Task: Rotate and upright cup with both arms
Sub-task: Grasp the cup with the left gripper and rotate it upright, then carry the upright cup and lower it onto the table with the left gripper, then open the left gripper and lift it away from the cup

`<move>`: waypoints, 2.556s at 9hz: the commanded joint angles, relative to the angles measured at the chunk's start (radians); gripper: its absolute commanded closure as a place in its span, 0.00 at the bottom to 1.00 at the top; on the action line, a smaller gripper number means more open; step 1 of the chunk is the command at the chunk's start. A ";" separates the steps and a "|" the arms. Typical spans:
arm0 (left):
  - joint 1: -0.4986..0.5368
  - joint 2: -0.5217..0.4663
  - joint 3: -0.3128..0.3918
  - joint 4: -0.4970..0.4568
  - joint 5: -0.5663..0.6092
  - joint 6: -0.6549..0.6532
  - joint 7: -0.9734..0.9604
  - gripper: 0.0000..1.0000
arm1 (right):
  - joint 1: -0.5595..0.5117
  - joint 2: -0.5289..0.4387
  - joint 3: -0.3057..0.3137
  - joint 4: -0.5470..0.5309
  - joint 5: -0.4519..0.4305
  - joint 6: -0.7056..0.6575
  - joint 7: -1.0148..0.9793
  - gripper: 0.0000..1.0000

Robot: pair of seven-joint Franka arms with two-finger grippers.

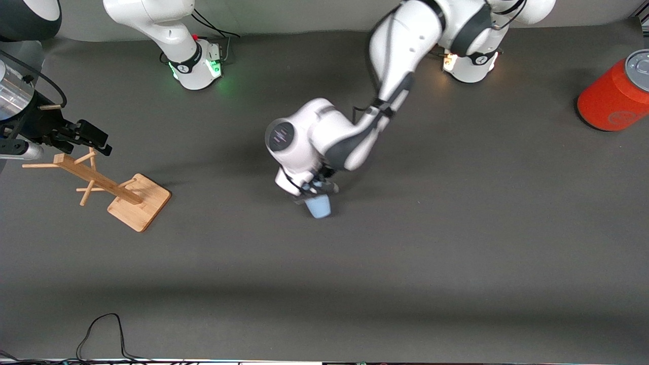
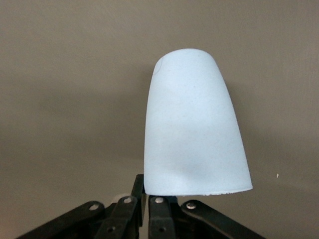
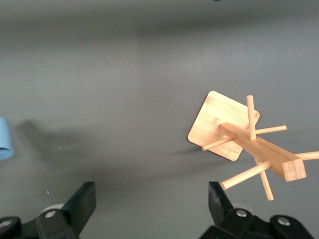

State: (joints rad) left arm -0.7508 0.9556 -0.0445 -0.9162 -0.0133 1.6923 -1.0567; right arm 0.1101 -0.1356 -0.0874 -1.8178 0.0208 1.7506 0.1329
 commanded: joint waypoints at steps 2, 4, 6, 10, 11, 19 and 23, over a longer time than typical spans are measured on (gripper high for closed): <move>0.227 -0.058 -0.040 -0.016 -0.241 -0.104 0.098 1.00 | 0.002 -0.024 0.029 -0.008 0.021 -0.003 0.040 0.00; 0.374 -0.073 -0.096 -0.023 -0.357 -0.225 0.138 1.00 | 0.002 -0.025 0.085 -0.008 0.021 -0.029 0.164 0.00; 0.489 -0.080 -0.203 -0.045 -0.395 -0.240 0.135 1.00 | 0.000 -0.029 0.090 -0.011 0.016 -0.028 0.153 0.00; 0.568 -0.084 -0.242 -0.217 -0.548 -0.212 0.225 1.00 | -0.003 -0.013 0.084 -0.015 0.007 -0.030 0.151 0.00; 0.568 -0.077 -0.241 -0.249 -0.603 -0.209 0.247 1.00 | -0.003 -0.010 0.083 -0.015 0.007 -0.030 0.151 0.00; 0.568 -0.012 -0.236 -0.406 -0.715 -0.010 0.406 0.07 | -0.006 -0.007 0.083 -0.008 0.005 -0.025 0.149 0.00; 0.565 -0.165 -0.218 -0.397 -0.660 -0.051 0.324 0.00 | -0.009 -0.016 0.081 0.038 0.005 -0.033 0.091 0.00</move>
State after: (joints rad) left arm -0.1805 0.8918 -0.2780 -1.2893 -0.7079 1.6617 -0.6810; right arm 0.1078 -0.1433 -0.0050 -1.8042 0.0219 1.7262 0.2610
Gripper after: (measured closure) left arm 0.040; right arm 0.000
